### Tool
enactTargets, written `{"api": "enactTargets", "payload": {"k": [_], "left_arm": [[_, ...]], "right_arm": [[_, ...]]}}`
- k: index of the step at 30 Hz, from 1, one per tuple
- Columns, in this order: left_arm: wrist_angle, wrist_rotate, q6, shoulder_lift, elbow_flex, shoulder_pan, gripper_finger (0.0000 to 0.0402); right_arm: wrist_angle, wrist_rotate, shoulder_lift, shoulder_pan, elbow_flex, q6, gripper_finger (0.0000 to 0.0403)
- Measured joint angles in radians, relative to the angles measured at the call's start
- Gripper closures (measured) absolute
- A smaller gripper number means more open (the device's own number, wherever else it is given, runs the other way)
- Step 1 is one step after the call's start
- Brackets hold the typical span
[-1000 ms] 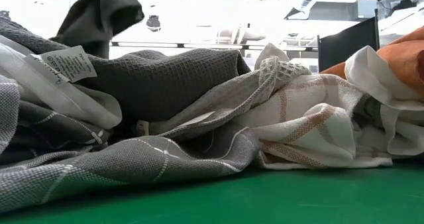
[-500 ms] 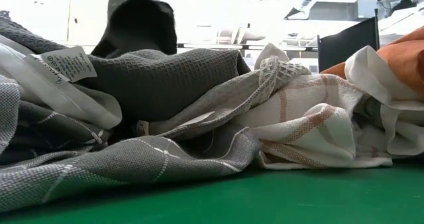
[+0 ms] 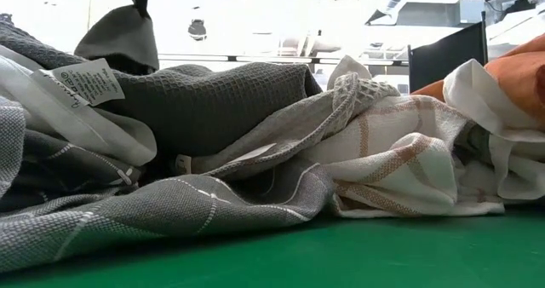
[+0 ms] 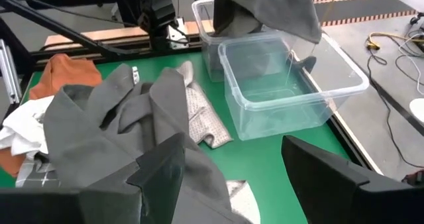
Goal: Sort towels by color in basket
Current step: Put the gray towel into the left transparent bin
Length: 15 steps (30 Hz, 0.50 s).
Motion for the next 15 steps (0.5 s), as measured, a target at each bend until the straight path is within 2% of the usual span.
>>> {"api": "enactTargets", "payload": {"k": [6, 10, 15], "left_arm": [[-0.004, 0.239, 0.008, 0.01, -0.028, 0.052, 0.0401], [-0.004, 0.292, -0.026, 0.002, -0.082, 0.097, 0.0401], [-0.004, 0.435, -0.072, -0.031, -0.193, 0.189, 0.0401]], "right_arm": [[-0.024, 0.0, 0.0, 0.0, 0.0, 0.027, 0.0122], [-0.029, 0.0, 0.0, 0.0, 0.0, 0.034, 0.0122], [-0.033, 0.0, 0.0, 0.0, 0.0, 0.033, 0.0122]]}}
